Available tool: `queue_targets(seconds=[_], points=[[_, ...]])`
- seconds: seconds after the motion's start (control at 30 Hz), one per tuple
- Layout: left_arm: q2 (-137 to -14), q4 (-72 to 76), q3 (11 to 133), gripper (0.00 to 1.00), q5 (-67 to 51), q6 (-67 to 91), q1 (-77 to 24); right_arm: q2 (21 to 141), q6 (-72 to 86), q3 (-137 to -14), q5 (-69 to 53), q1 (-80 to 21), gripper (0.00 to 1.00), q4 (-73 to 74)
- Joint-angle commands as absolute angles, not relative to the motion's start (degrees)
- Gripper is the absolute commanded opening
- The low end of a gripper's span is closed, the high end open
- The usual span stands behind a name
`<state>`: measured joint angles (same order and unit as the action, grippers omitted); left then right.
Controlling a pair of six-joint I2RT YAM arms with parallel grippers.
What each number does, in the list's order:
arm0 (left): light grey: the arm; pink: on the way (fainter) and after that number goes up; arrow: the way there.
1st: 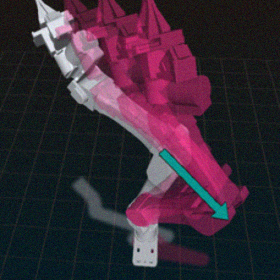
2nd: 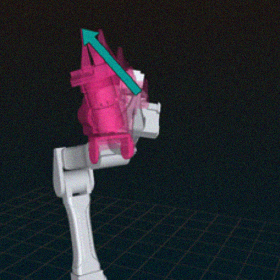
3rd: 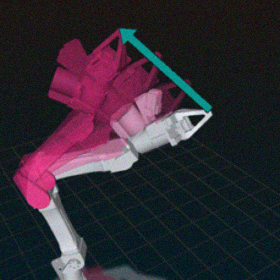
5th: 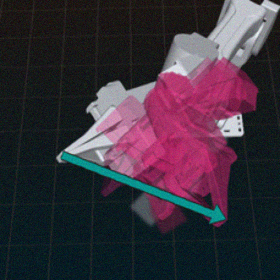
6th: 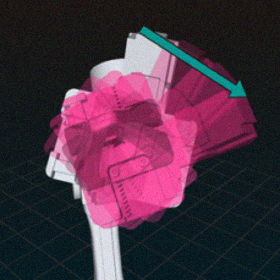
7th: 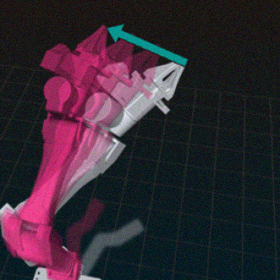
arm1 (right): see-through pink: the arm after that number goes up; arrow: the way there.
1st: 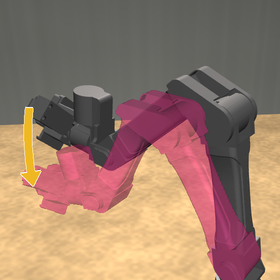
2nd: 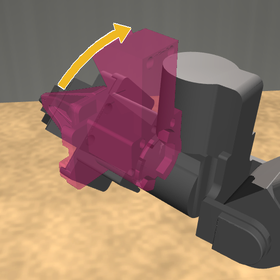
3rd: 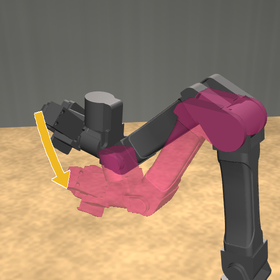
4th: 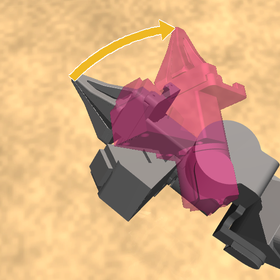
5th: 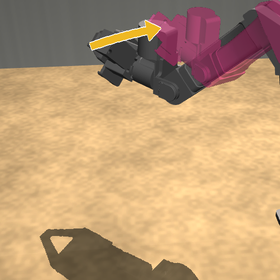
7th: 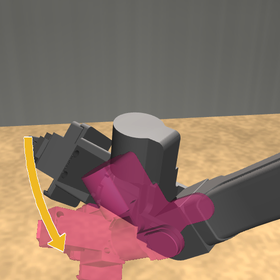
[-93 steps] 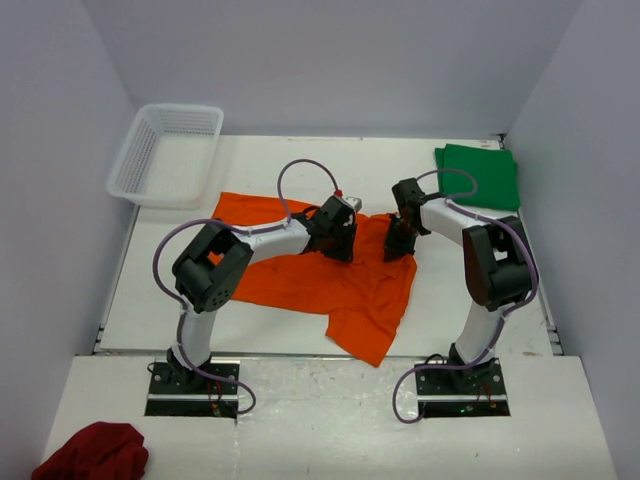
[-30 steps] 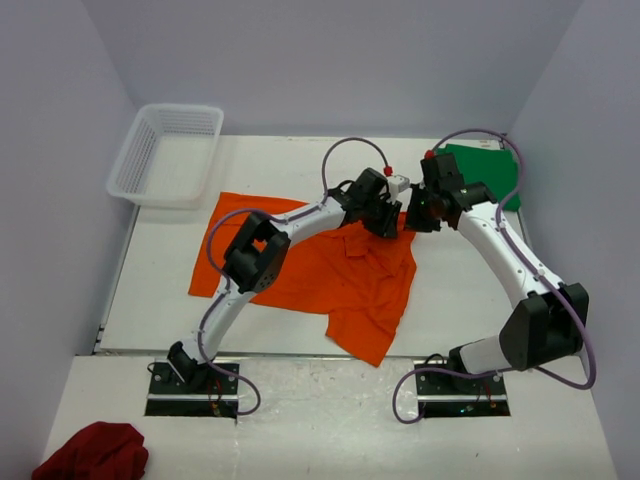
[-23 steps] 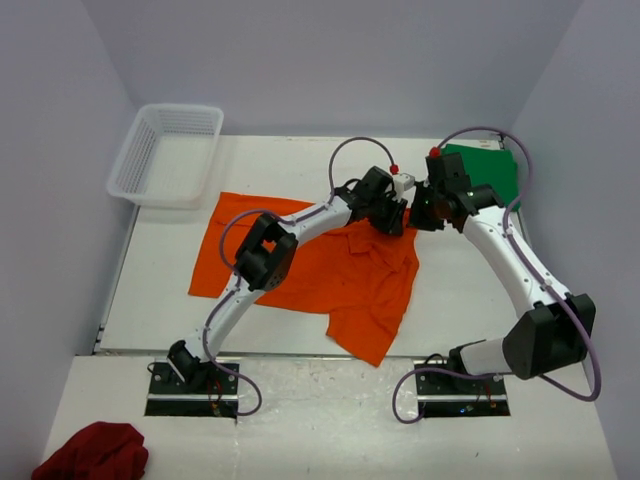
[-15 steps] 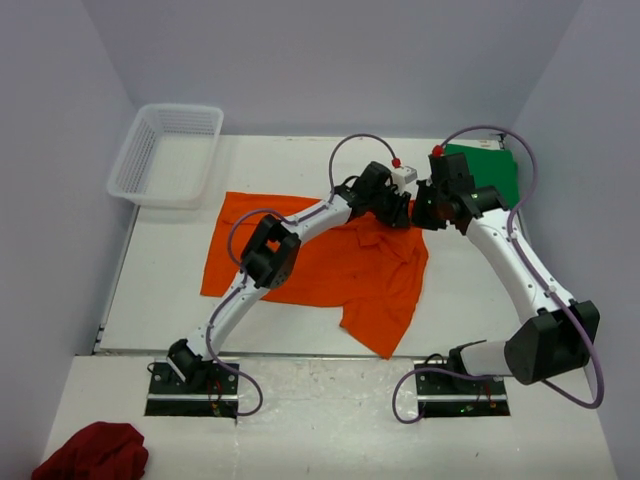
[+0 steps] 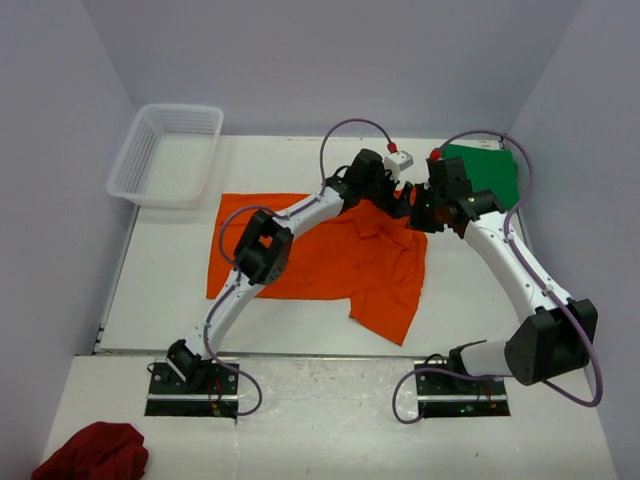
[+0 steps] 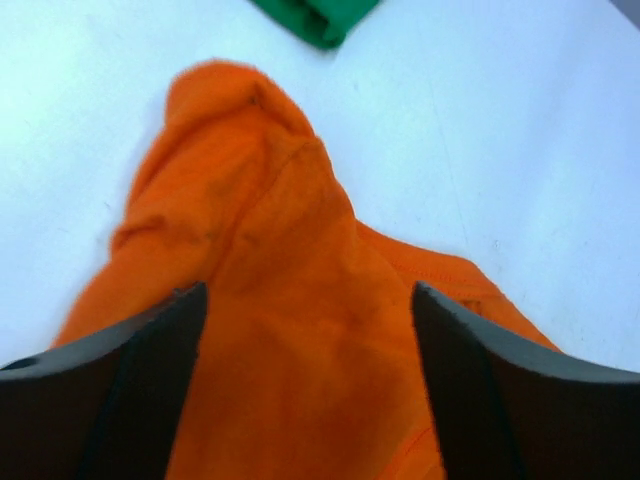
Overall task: Fold and stack the t-shirts
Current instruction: Fold the flattened tshirt in 1/3 of the way
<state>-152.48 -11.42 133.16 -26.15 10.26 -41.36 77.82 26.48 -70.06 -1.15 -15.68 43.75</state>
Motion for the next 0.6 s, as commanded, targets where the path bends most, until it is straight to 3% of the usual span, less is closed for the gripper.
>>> queue_targets(seconds=[0.0,0.07,0.17,0.33,0.57], points=[[-142.39,-8.26,132.72,0.92,-24.96,8.00,-39.73,76.91,25.75,-69.79,-1.85,-15.38,0.02,41.22],[-139.32,-8.09,131.14,0.99,-24.35,7.91,-39.55,76.99,25.58,-69.70,-1.85,-15.38,0.03,41.13],[-135.27,-9.40,127.36,1.00,-20.23,9.31,-39.64,76.91,25.58,-69.35,-2.02,-15.47,0.04,41.40],[-127.47,-19.23,116.39,0.84,-0.41,14.04,-41.30,73.92,25.23,-68.20,-0.70,-15.38,0.04,41.75],[-120.15,-16.35,94.95,0.69,16.25,18.10,-44.47,69.62,26.01,-67.24,-3.96,-15.38,0.05,40.96]])
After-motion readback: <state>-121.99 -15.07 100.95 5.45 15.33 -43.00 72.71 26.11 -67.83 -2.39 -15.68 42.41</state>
